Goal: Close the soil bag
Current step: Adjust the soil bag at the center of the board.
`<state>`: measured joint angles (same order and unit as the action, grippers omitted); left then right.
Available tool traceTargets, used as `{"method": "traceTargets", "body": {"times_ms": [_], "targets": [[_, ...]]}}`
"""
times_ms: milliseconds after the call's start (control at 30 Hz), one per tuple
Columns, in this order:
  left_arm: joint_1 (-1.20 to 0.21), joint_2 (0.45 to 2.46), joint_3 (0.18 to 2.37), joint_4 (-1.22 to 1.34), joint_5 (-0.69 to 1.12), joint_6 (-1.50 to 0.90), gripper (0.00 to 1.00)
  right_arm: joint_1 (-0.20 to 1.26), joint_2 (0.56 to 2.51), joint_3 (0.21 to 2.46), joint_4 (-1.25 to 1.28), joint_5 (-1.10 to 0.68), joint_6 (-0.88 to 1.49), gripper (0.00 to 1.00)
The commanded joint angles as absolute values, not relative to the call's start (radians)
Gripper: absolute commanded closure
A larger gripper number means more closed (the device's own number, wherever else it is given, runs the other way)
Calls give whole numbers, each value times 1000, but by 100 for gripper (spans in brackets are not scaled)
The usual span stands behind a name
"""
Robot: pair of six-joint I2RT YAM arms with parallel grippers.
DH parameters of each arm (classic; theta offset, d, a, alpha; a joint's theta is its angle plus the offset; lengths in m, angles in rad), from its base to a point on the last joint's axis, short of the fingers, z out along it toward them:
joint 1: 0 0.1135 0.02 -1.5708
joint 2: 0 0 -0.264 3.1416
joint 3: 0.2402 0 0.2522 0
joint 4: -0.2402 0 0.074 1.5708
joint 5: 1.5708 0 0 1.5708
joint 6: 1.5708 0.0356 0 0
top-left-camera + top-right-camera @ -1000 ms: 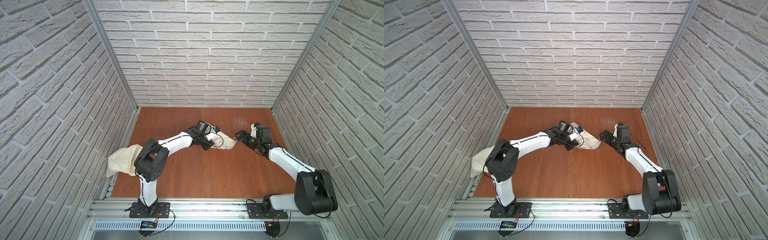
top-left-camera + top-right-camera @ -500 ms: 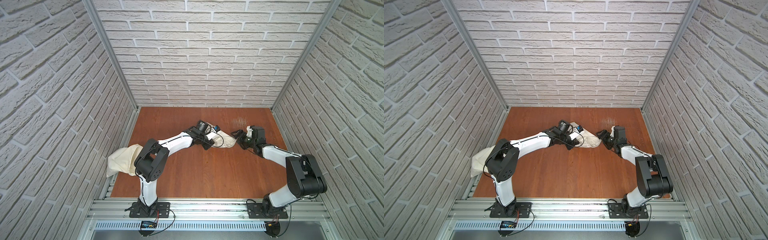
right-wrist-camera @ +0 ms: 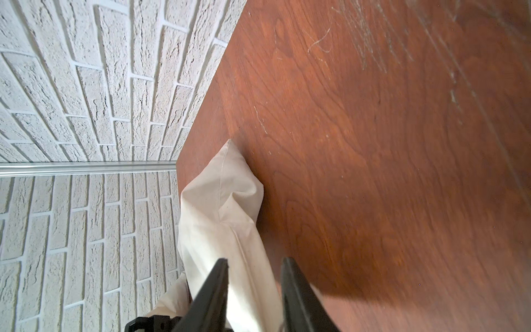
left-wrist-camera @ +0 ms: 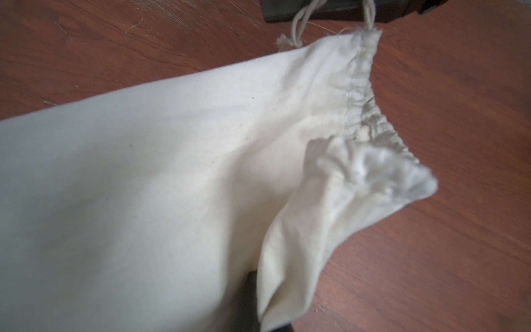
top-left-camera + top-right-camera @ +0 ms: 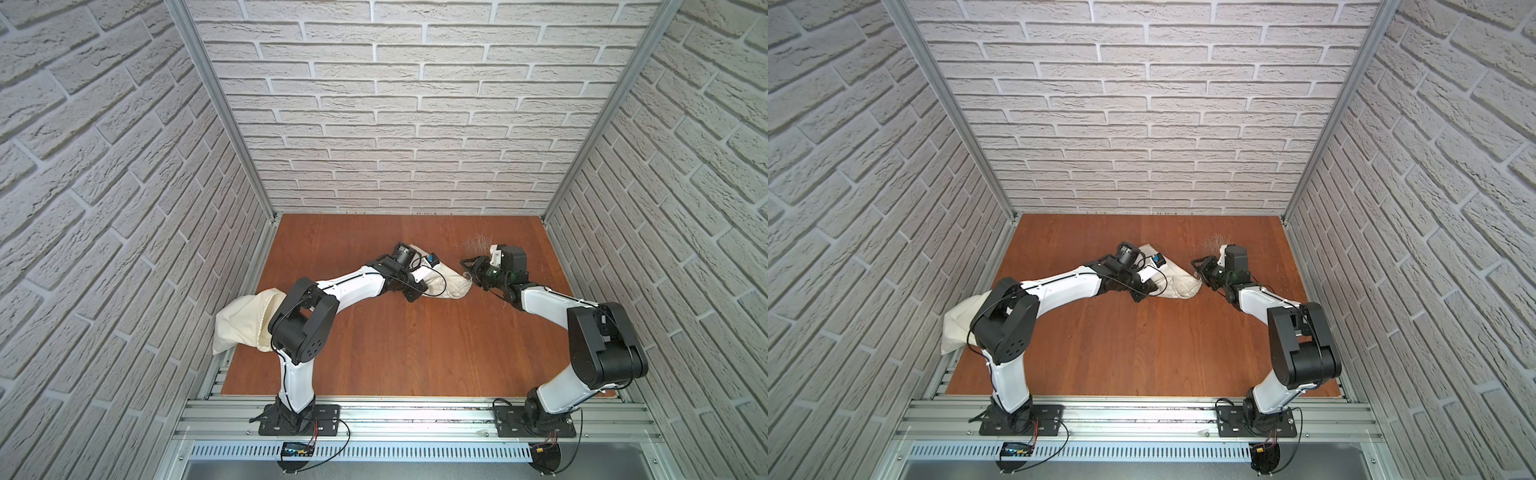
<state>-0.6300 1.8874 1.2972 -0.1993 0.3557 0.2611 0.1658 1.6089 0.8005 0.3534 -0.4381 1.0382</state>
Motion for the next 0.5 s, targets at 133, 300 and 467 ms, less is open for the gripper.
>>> {"method": "traceTargets", "body": {"times_ms": [133,300,467], "targets": [[-634,1842,1257,-165,346,253,100,167,1565,833,308,-438,975,92],[-635,1835,1253,-163,339,256,100,167,1562,865,204,-442,904,92],[-634,1830,1256,-168,339,260,100,142,1531,917,-67,-413,688,69]]}}
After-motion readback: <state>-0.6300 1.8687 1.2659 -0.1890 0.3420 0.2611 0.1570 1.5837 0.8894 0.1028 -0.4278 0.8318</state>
